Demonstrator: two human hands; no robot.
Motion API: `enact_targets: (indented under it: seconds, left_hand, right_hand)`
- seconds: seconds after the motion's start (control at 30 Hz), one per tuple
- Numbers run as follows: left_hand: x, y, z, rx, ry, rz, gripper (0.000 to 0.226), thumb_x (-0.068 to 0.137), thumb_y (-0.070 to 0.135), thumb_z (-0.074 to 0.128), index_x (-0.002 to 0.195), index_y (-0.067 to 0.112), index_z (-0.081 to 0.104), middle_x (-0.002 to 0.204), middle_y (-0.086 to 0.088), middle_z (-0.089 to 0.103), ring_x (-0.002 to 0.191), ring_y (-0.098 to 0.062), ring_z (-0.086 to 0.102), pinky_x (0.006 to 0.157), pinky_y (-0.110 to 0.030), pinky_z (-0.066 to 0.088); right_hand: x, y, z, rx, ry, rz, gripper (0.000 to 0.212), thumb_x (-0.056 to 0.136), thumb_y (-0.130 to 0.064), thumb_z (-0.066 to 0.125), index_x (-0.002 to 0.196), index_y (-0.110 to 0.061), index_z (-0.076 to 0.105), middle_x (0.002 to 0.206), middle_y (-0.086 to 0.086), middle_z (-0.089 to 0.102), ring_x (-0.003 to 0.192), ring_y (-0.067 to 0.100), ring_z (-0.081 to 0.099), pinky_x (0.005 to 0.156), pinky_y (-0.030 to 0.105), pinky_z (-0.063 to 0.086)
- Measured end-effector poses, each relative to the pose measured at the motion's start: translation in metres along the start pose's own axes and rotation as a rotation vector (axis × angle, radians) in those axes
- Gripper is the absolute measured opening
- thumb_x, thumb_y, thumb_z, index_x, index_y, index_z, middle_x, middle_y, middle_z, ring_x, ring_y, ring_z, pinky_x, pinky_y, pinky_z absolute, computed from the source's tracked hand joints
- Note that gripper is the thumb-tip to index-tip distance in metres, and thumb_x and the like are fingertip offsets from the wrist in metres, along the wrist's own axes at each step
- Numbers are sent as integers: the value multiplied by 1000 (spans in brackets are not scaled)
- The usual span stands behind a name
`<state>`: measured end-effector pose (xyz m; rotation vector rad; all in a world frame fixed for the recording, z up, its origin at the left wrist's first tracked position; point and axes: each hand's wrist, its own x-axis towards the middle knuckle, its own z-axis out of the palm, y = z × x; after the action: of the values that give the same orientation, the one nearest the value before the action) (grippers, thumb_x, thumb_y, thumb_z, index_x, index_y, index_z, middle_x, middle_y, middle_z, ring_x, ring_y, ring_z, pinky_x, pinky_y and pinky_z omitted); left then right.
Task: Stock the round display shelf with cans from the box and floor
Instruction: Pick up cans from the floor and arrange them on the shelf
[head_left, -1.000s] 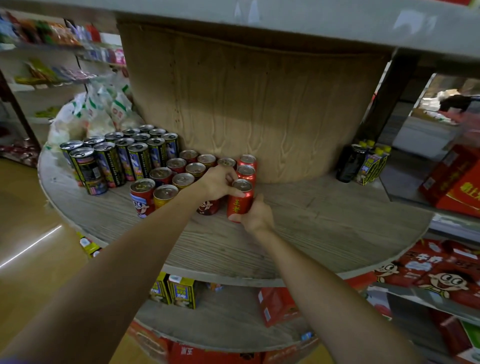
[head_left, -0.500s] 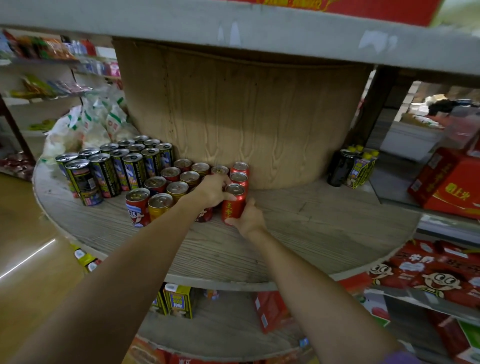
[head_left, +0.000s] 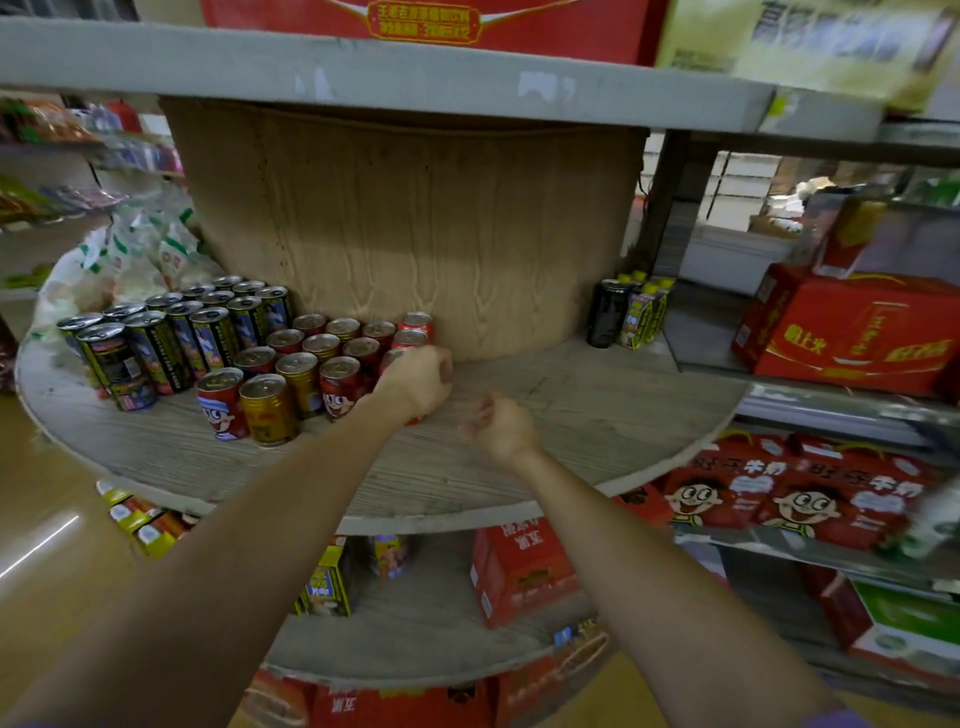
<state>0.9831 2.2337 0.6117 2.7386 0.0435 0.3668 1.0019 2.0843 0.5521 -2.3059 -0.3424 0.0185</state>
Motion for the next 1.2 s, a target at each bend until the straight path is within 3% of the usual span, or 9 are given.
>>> enact_targets:
  seconds: [0.2, 0.33, 0.63, 0.73, 0.8, 0.9, 1.0, 1.13, 1.2]
  left_hand:
    - [-18, 88, 48, -132, -90, -3, 15, 84, 14, 64, 95, 10, 73, 100, -11, 73, 98, -27, 67, 87, -34, 53]
    - [-31, 161, 98, -188, -191, 42, 11, 89, 14, 65, 93, 6, 71, 94, -11, 72, 88, -24, 68, 76, -32, 54]
    - [-97, 241, 237, -40, -459, 113, 9, 84, 19, 60, 76, 22, 62, 82, -6, 65, 77, -25, 60, 71, -36, 52]
    - [-129, 244, 299, -55, -560, 110, 13, 85, 15, 54, 73, 16, 55, 63, -7, 43, 58, -24, 39, 56, -42, 34]
    - [-152, 241, 346, -128, -560, 84, 17, 87, 20, 51, 98, 21, 64, 62, 2, 40, 57, -17, 34, 56, -35, 29]
    - [-201, 244, 394, -114, -655, 38, 36, 89, 22, 59, 125, 17, 59, 92, 4, 53, 76, -14, 47, 67, -28, 35]
    - [-248, 238, 438, -85, -798, -65, 26, 87, 18, 63, 112, 14, 62, 107, -6, 61, 88, -22, 60, 66, -28, 42]
    - [-308, 197, 516, -170, -925, -232, 11, 69, 26, 52, 74, 16, 53, 75, -4, 54, 77, -32, 61, 56, -30, 35]
    - [-332, 187, 538, -174, -964, -310, 4, 73, 22, 54, 72, 18, 51, 76, -9, 57, 77, -27, 58, 64, -34, 41]
  right_hand:
    - [-41, 70, -71, -11, 29, 49, 9, 86, -16, 67, 87, -13, 59, 91, 8, 68, 92, 24, 62, 73, 27, 42]
    - [-76, 134, -118, -9, 60, 119, 2, 87, -12, 62, 85, -13, 62, 90, 8, 68, 88, 25, 61, 72, 30, 45]
    - [-176, 280, -165, -97, -51, 307, 31, 94, -13, 51, 67, -18, 36, 63, 1, 37, 54, 13, 35, 47, 23, 25]
    - [-214, 324, -156, 1, -62, 426, 18, 95, -16, 53, 79, -15, 46, 68, 0, 44, 60, 17, 43, 50, 26, 31]
    - [-237, 355, -139, 64, -60, 492, 11, 93, -18, 59, 99, -10, 55, 87, 3, 56, 76, 20, 54, 56, 26, 36]
    - [-276, 401, -95, 160, -65, 619, 30, 88, -15, 66, 116, -11, 56, 118, 6, 59, 97, 22, 59, 72, 25, 42]
    - [-317, 437, -53, 188, -85, 713, 33, 85, -17, 66, 117, -13, 57, 117, 7, 62, 100, 25, 61, 76, 27, 44]
    - [-366, 486, 0, 179, -72, 786, 24, 83, -13, 63, 105, -5, 62, 103, 15, 64, 99, 33, 59, 75, 33, 39]
    - [-390, 512, 31, 179, -106, 828, 23, 82, -19, 62, 102, -6, 63, 102, 13, 66, 99, 33, 59, 72, 33, 36]
